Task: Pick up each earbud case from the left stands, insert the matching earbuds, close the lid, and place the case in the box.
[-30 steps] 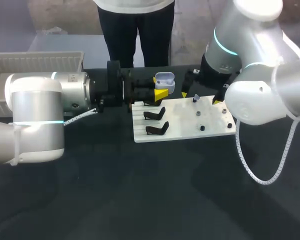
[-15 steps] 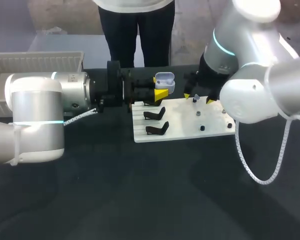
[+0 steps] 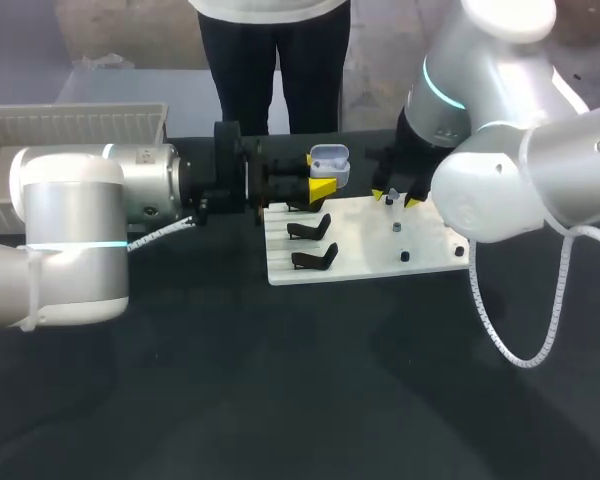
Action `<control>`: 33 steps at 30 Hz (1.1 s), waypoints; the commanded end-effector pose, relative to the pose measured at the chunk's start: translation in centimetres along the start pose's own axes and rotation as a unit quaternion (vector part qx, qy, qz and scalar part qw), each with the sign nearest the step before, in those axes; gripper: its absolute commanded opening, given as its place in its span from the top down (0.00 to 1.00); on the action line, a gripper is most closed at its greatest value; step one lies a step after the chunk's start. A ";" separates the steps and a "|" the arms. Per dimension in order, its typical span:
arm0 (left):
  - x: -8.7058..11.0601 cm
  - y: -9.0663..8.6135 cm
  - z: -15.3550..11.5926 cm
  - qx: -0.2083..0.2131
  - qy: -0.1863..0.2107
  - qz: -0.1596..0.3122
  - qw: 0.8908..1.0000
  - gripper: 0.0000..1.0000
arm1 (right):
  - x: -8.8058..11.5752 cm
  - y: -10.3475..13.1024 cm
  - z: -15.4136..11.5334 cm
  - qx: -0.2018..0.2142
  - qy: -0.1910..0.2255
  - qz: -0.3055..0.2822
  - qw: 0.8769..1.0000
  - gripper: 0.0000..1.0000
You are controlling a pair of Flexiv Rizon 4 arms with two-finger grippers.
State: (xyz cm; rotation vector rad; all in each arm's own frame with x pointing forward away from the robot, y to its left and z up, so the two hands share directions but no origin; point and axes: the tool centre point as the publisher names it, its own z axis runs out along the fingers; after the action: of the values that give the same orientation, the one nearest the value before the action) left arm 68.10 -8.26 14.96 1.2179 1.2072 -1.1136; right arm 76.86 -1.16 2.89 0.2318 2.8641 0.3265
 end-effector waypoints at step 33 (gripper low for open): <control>0.1 -0.1 0.0 -0.003 -0.003 0.002 1.000 1.00 | -0.3 0.1 0.6 0.004 0.007 0.005 1.000 1.00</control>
State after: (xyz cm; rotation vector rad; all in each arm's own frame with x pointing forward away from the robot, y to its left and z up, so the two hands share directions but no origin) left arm 68.10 -8.26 14.96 1.2179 1.2072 -1.1135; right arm 77.31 -1.04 2.32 0.2461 2.8770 0.3232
